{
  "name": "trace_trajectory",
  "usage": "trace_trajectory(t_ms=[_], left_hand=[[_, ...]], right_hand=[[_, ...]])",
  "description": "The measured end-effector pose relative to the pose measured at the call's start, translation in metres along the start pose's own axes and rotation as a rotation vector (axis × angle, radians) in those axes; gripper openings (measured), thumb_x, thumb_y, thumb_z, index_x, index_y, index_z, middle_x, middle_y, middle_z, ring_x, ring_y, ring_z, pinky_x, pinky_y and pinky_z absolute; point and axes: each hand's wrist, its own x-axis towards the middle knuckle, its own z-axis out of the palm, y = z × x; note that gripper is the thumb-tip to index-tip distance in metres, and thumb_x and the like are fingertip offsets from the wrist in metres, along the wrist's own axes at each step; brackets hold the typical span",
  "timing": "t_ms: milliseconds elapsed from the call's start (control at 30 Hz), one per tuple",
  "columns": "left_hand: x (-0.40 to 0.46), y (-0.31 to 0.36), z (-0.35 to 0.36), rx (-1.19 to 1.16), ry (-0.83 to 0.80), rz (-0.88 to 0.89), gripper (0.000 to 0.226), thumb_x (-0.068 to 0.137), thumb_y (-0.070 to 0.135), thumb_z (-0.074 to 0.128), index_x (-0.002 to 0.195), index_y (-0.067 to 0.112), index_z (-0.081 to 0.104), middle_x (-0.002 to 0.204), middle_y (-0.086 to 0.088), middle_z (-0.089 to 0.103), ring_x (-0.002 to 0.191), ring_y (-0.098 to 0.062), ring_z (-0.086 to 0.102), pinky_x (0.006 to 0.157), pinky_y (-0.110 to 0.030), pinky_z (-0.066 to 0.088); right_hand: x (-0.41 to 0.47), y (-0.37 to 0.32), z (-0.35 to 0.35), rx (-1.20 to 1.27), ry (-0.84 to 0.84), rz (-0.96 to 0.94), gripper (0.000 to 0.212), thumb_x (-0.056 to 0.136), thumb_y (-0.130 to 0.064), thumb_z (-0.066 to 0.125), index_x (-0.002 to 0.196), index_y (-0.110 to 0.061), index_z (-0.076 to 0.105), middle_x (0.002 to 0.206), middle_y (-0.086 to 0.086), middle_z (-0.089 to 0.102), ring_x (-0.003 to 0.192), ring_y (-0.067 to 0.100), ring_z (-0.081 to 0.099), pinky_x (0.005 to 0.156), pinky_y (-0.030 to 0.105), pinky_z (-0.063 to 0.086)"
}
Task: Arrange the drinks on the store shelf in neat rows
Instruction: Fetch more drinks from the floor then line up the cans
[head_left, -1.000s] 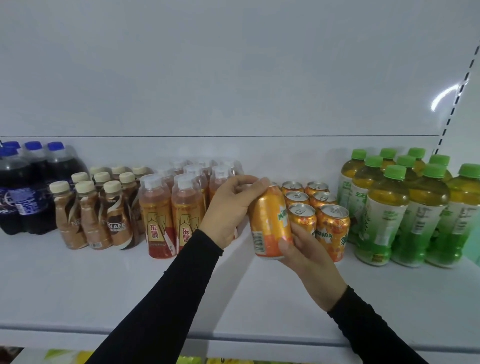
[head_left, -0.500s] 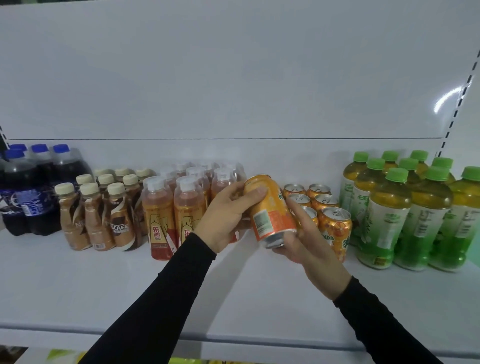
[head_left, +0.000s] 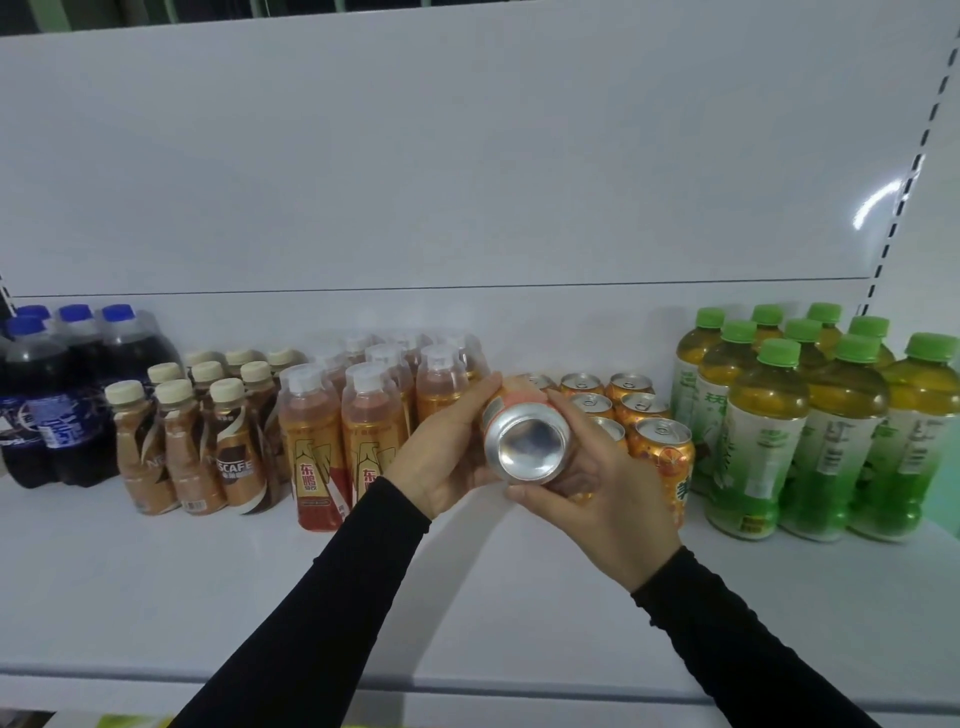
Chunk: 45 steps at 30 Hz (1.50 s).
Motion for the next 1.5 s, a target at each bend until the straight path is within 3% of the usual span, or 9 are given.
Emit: trace_trajectory(t_ms=[100, 200, 367, 533, 667, 867, 1100, 1333, 1500], left_hand=[[-0.006, 0.004, 0.002, -0.049, -0.013, -0.022, 0.028, 0.094, 0.035, 0.063, 0.097, 0.008, 0.072, 0.075, -0.008, 0.073, 0.061, -0.018, 0.071, 0.054, -0.029, 0.059], [-0.011, 0.008, 0.001, -0.093, -0.014, -0.053, 0.04, 0.092, 0.035, 0.064, 0.115, 0.003, 0.065, 0.086, -0.015, 0.075, 0.069, -0.026, 0.074, 0.061, -0.036, 0.062], [-0.007, 0.007, -0.005, -0.08, 0.004, -0.052, 0.056, 0.083, 0.04, 0.071, 0.128, 0.007, 0.06, 0.113, -0.021, 0.072, 0.098, -0.038, 0.072, 0.084, -0.049, 0.059], [-0.006, 0.006, -0.006, -0.08, -0.007, -0.013, 0.044, 0.087, 0.036, 0.069, 0.12, 0.007, 0.064, 0.103, -0.019, 0.075, 0.089, -0.034, 0.074, 0.078, -0.045, 0.061], [0.001, 0.005, -0.008, 0.001, 0.013, 0.129, 0.033, 0.088, 0.028, 0.069, 0.114, 0.008, 0.065, 0.104, -0.015, 0.074, 0.09, -0.027, 0.074, 0.079, -0.043, 0.06], [0.002, 0.0, -0.019, 0.368, -0.163, 0.46, 0.056, 0.075, 0.011, 0.082, 0.127, 0.014, 0.064, 0.119, -0.008, 0.071, 0.113, -0.027, 0.066, 0.095, -0.042, 0.054], [-0.013, -0.001, -0.03, 0.626, -0.371, 0.538, 0.074, 0.072, -0.016, 0.077, 0.131, 0.023, 0.055, 0.124, 0.014, 0.066, 0.124, -0.009, 0.058, 0.102, -0.024, 0.045], [-0.025, -0.005, -0.044, 0.58, -0.36, 0.507, 0.068, 0.078, -0.01, 0.075, 0.132, 0.025, 0.054, 0.125, 0.018, 0.066, 0.123, -0.004, 0.057, 0.099, -0.02, 0.046], [-0.032, -0.036, -0.046, 0.46, -0.224, 0.565, 0.052, 0.077, 0.014, 0.081, 0.123, 0.028, 0.061, 0.117, 0.019, 0.067, 0.115, -0.006, 0.062, 0.091, -0.024, 0.052]], right_hand=[[-0.002, 0.007, 0.003, -0.099, -0.018, -0.043, 0.084, 0.071, -0.032, 0.087, 0.138, -0.044, 0.038, 0.101, -0.046, 0.055, 0.084, -0.016, 0.062, 0.074, -0.001, 0.043], [-0.003, 0.013, 0.007, -0.205, -0.023, -0.123, 0.082, 0.077, -0.046, 0.079, 0.147, -0.035, 0.037, 0.117, -0.024, 0.061, 0.099, -0.012, 0.057, 0.078, -0.003, 0.041], [-0.007, 0.028, 0.011, -0.402, -0.014, -0.25, 0.069, 0.089, -0.073, 0.036, 0.15, -0.048, 0.014, 0.109, -0.001, 0.072, 0.091, 0.015, 0.069, 0.071, 0.03, 0.061], [-0.009, 0.027, 0.007, -0.36, -0.111, -0.149, 0.075, 0.082, -0.079, 0.04, 0.145, -0.059, 0.005, 0.125, -0.004, 0.066, 0.105, 0.012, 0.065, 0.085, 0.022, 0.054], [-0.012, 0.023, 0.004, -0.149, -0.229, 0.017, 0.09, 0.065, -0.089, 0.052, 0.137, -0.07, 0.0, 0.137, -0.037, 0.038, 0.115, -0.019, 0.046, 0.09, 0.002, 0.039], [-0.004, 0.024, 0.008, 0.197, -0.211, 0.178, 0.074, 0.079, -0.057, 0.071, 0.142, -0.032, 0.04, 0.125, -0.019, 0.063, 0.115, 0.006, 0.062, 0.095, 0.035, 0.054], [-0.004, 0.036, 0.017, 0.129, -0.078, 0.186, 0.076, 0.072, -0.016, 0.087, 0.135, -0.025, 0.046, 0.122, -0.026, 0.06, 0.119, -0.001, 0.056, 0.094, 0.013, 0.046], [-0.011, 0.037, 0.033, -0.05, 0.042, 0.143, 0.077, 0.068, -0.02, 0.089, 0.127, -0.044, 0.045, 0.121, -0.036, 0.055, 0.115, -0.01, 0.053, 0.093, 0.007, 0.042], [-0.033, 0.038, 0.034, -0.28, 0.07, 0.108, 0.081, 0.07, -0.021, 0.089, 0.14, -0.026, 0.048, 0.137, -0.01, 0.055, 0.127, 0.006, 0.05, 0.103, 0.009, 0.035]])
